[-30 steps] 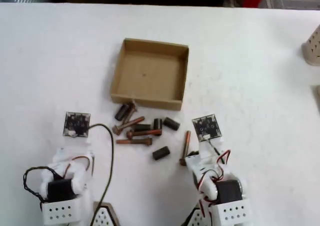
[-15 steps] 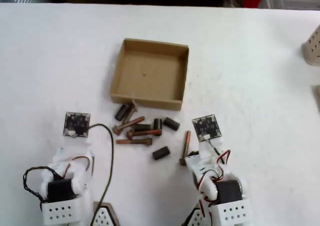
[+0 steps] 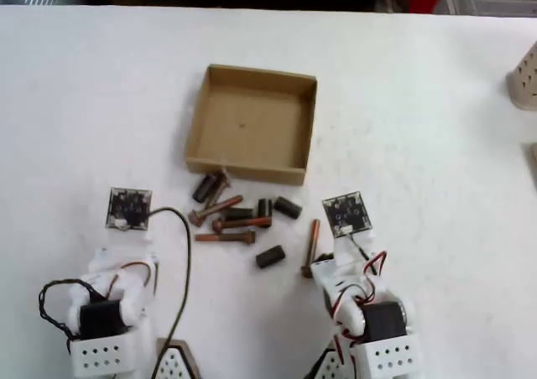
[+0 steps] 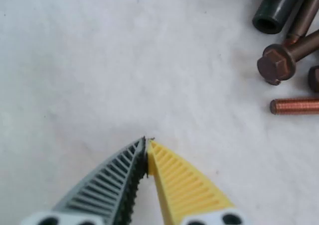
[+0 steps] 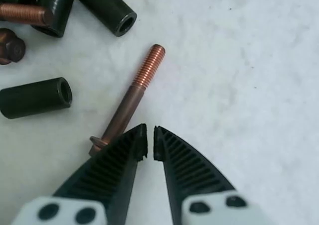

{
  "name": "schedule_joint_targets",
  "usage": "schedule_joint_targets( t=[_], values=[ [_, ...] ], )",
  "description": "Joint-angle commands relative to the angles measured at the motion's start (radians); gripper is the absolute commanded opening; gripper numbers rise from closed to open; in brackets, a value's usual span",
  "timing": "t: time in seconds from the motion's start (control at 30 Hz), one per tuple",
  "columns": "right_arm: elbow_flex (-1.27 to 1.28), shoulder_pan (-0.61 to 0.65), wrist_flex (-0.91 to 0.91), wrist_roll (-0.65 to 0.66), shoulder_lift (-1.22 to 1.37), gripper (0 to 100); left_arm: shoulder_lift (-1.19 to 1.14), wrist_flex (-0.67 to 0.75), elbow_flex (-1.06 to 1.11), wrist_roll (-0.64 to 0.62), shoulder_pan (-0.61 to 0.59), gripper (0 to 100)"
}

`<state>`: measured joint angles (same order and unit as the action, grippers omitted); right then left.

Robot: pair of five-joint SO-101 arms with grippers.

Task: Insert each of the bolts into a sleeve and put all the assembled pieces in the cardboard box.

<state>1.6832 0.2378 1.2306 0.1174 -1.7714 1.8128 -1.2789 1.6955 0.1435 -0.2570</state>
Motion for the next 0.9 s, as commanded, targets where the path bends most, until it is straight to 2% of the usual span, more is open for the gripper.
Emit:
schedule_joint_targets(
  t=[0.0,0.27,0.47,0.63,0.87],
  values=[
    [0.008,0.008,0.002,0.009,-0.007,1.8,0.007,-0.008,-0.003,0.002,-0.007,2],
    [0.008,0.008,0.028,0.009,-0.013,1.8,0.007,-0.008,-0.003,0.002,-0.007,2],
    [0.008,0.001,0.028,0.009,-0.013,1.8,0.008,-0.006,-0.003,-0.083,0.067,2],
    [-0.046,-0.004,0.028,0.009,-0.015,1.8,0.008,0.040,-0.025,-0.084,0.104,2],
    [-0.123,-0.191,0.022,0.009,-0.015,1.8,0.008,0.140,-0.100,-0.087,0.107,2]
  ],
)
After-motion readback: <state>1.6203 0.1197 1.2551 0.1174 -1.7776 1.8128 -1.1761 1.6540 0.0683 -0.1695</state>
